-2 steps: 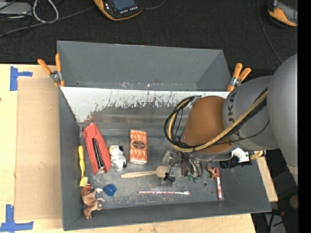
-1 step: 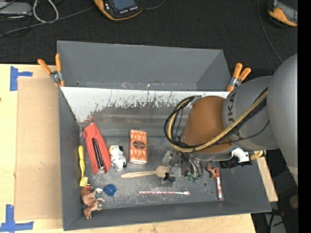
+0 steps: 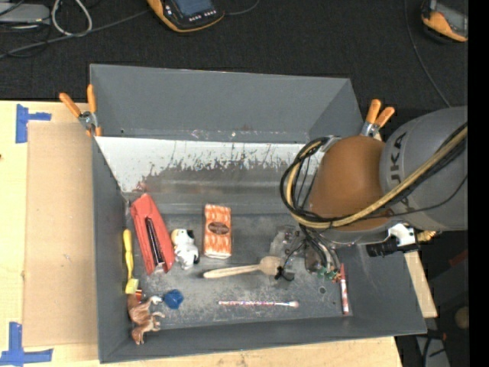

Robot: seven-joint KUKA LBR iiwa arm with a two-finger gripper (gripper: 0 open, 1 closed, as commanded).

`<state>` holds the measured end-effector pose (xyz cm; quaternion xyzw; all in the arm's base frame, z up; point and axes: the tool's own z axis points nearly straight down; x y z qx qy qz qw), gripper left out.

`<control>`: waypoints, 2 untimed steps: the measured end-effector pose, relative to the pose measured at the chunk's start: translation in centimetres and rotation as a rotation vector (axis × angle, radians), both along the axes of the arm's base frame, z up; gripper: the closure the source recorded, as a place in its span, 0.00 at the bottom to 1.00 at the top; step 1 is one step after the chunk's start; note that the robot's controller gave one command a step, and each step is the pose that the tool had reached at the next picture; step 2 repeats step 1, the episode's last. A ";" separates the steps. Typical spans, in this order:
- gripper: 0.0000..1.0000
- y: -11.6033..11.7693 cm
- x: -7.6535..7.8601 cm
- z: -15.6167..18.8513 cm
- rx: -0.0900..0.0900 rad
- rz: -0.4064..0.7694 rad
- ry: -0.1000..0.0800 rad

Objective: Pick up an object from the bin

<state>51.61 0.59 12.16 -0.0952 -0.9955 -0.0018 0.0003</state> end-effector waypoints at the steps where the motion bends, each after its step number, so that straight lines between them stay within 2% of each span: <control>1: 1.00 0.5 0.6 7.6 0.000 0.010 -0.001; 2: 1.00 0.5 0.6 7.6 0.000 0.010 -0.001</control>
Offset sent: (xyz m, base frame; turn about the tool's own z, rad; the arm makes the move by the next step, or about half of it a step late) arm 0.0123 -0.0073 0.1671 -0.0430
